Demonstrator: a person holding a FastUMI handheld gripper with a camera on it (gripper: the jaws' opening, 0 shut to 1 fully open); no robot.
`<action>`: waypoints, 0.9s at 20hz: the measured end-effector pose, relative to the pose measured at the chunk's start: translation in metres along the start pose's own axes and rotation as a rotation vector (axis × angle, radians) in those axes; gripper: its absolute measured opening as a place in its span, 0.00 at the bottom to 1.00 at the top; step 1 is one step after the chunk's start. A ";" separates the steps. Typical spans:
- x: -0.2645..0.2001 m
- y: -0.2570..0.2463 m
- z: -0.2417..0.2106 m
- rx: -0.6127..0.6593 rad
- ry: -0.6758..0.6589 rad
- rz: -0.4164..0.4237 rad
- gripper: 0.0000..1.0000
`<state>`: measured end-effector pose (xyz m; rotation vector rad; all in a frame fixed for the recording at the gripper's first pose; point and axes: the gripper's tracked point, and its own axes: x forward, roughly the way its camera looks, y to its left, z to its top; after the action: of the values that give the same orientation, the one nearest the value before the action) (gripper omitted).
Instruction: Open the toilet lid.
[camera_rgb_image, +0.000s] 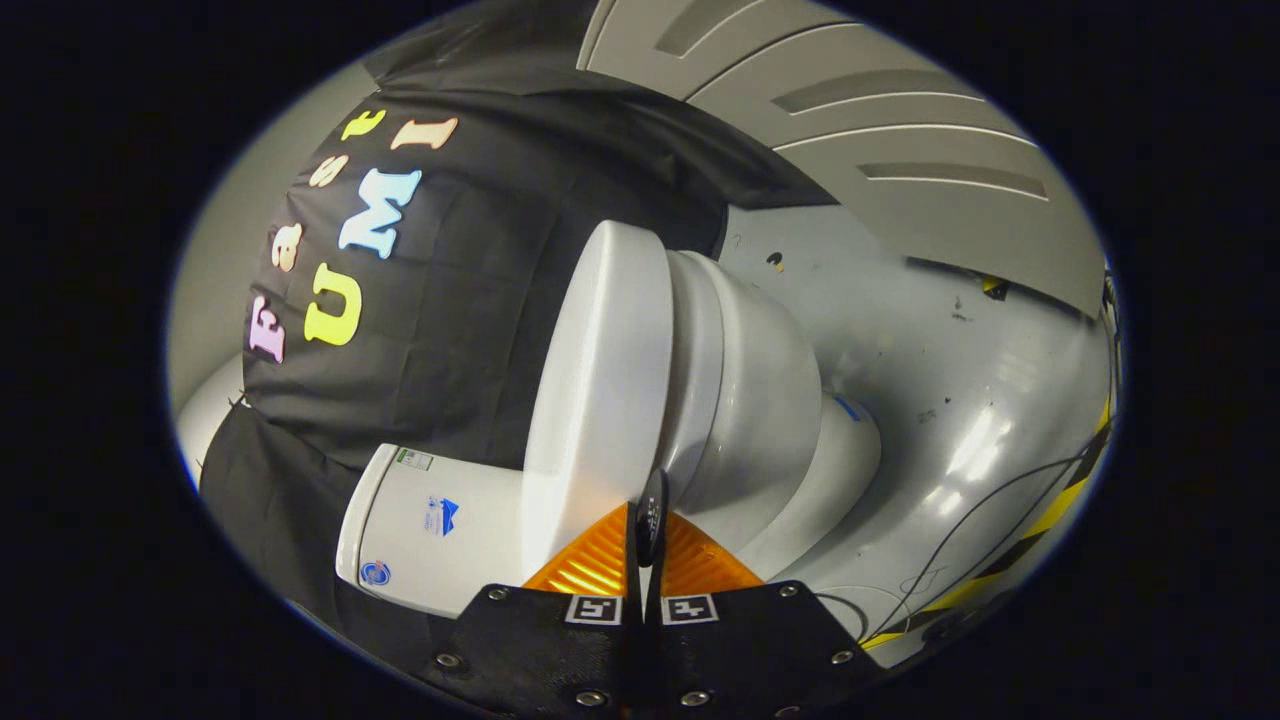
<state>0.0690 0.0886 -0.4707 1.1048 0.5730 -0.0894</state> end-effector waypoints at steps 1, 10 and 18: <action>-0.001 0.000 0.000 -0.029 -0.005 -0.005 0.00; -0.009 0.025 0.012 -0.221 -0.047 -0.039 0.00; -0.023 0.063 0.015 -0.324 -0.063 -0.115 0.00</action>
<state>0.0773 0.0995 -0.4038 0.7523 0.5716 -0.1266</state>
